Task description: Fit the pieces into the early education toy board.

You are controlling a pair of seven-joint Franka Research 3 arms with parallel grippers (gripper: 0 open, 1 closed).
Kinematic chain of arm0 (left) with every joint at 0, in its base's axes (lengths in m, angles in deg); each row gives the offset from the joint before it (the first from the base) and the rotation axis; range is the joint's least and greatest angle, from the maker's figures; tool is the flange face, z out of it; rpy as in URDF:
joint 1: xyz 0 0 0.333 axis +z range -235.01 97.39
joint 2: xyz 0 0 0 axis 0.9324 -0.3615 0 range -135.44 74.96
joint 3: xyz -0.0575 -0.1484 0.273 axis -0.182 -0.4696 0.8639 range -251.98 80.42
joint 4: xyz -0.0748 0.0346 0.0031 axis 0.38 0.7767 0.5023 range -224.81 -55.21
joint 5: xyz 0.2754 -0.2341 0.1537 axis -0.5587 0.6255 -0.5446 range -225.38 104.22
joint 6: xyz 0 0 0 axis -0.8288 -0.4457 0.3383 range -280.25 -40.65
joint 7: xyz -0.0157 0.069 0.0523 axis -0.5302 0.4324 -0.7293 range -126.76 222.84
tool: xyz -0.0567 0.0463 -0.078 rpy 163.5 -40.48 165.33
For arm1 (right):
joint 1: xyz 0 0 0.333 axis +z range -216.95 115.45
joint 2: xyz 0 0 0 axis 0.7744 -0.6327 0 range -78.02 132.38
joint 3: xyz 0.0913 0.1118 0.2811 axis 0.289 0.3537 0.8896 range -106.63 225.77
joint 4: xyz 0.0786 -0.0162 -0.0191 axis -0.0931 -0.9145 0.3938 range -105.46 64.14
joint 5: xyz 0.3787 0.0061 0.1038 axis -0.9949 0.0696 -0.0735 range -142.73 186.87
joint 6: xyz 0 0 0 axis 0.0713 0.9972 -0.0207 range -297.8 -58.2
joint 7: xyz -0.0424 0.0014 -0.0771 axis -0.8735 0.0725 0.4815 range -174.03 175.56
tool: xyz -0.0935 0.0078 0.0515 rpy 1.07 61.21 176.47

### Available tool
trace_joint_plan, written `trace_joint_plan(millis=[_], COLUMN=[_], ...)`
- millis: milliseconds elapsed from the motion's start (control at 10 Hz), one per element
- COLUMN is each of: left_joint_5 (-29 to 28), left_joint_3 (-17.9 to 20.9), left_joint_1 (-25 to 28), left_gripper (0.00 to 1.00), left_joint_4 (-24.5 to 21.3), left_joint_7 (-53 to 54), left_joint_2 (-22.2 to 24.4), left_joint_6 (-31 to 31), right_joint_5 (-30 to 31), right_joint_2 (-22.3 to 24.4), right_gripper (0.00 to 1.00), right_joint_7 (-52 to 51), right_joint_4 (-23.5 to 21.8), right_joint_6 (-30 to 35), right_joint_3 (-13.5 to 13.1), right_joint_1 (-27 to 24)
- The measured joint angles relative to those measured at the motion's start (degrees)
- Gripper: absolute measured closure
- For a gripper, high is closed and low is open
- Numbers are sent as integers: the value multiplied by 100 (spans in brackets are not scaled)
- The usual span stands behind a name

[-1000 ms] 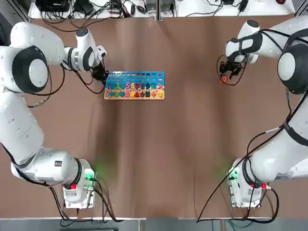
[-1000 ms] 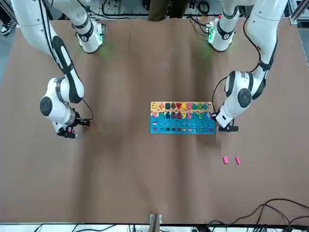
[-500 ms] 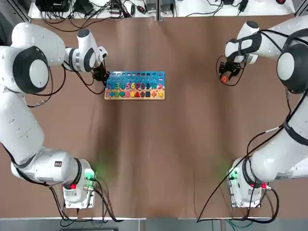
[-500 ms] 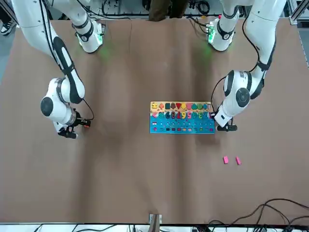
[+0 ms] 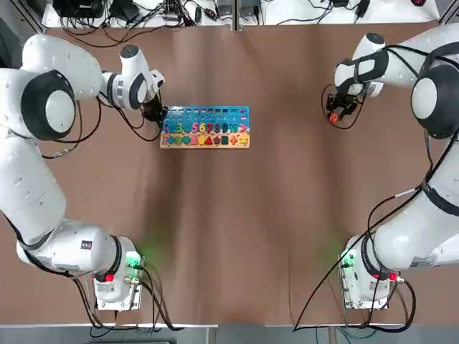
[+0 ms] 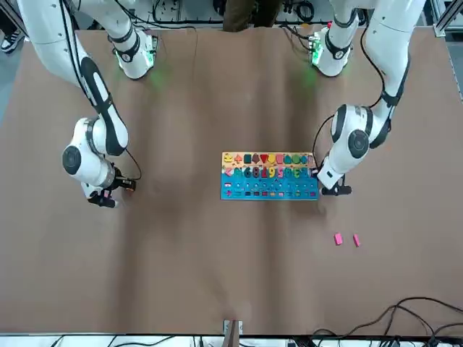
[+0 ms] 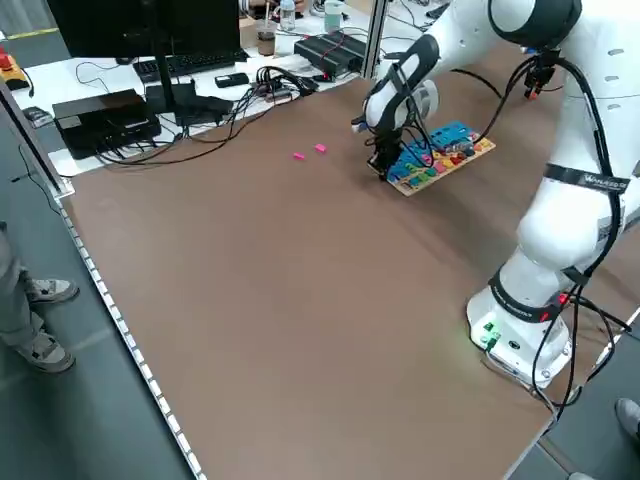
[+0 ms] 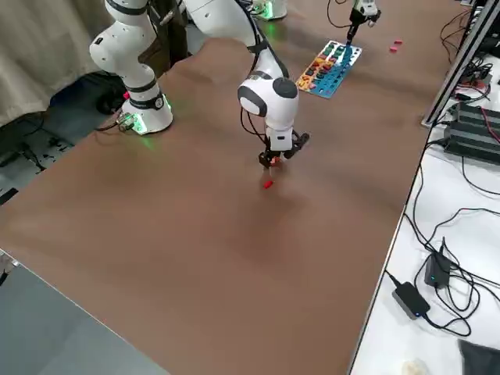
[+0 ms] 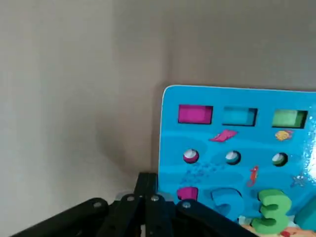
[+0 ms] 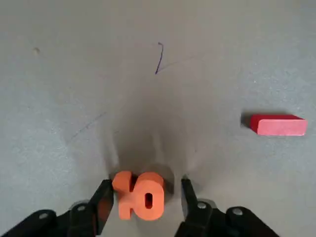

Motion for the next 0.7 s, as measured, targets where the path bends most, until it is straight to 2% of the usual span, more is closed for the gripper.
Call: trace_joint_plan(millis=[200, 700], left_joint_5=[-27, -116], left_joint_3=[-82, -227], left_joint_1=[-14, -166], left_gripper=[99, 99], left_joint_4=[-1, 62], left_joint_7=[-245, -832], left_joint_2=[-17, -86], left_joint_6=[-56, -144], right_joint_5=[-2, -4], right_joint_2=[0, 1], right_gripper=[37, 46], right_joint_7=[1, 4], right_joint_4=[0, 2], right_joint_6=[2, 39], right_joint_3=[0, -5], right_joint_1=[1, 1])
